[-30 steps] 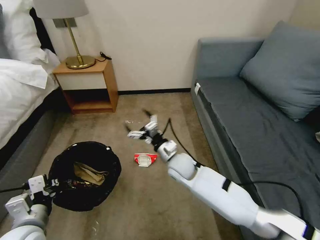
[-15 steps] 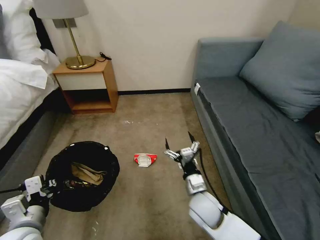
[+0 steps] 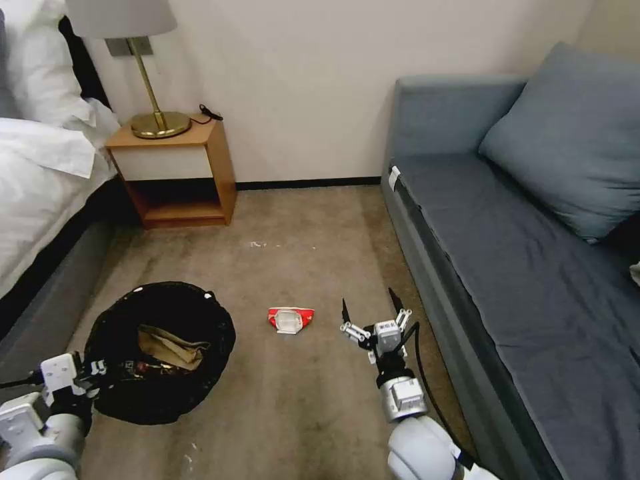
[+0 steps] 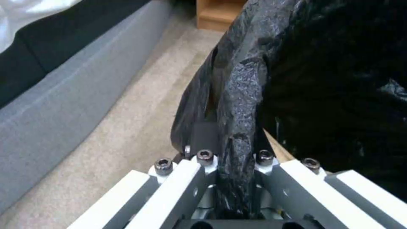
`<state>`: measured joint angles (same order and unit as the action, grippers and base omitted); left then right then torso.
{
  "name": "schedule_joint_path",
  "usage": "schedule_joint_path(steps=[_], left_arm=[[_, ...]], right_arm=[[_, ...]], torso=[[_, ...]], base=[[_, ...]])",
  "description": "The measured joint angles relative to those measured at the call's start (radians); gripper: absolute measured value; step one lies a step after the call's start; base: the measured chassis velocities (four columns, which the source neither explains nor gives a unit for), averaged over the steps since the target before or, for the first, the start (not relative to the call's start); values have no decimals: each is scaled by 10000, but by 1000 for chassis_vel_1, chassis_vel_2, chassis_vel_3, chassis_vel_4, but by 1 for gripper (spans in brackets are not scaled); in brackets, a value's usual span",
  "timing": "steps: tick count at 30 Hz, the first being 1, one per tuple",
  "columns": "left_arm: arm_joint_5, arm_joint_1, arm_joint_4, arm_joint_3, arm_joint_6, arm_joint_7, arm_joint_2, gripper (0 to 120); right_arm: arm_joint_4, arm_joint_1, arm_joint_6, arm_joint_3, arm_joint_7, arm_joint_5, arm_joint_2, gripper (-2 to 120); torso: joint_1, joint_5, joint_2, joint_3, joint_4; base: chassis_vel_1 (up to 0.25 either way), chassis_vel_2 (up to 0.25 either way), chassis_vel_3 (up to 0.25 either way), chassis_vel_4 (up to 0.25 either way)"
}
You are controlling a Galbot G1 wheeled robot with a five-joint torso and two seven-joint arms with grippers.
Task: Pick up the trash bin, then pick up the garbage on the floor and place it into the trash bin.
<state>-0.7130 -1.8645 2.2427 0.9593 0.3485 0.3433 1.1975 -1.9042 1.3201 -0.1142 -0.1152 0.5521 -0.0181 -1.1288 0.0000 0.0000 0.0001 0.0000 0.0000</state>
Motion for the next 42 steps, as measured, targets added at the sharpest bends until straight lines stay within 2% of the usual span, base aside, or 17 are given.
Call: schedule_joint_path(steps=[20, 42], left_arm=[[76, -38, 224, -67, -2, -7, 78, 3], [-67, 88, 6, 10, -5, 33, 33, 3]], right_arm=[[424, 28, -252, -232, -219, 170, 11, 100], [636, -42, -294, -534, -223, 321, -32, 100]], torso=[[1, 0, 0, 0, 0], [0, 0, 0, 1, -1]], base=[[0, 0, 0, 0], [0, 0, 0, 0]])
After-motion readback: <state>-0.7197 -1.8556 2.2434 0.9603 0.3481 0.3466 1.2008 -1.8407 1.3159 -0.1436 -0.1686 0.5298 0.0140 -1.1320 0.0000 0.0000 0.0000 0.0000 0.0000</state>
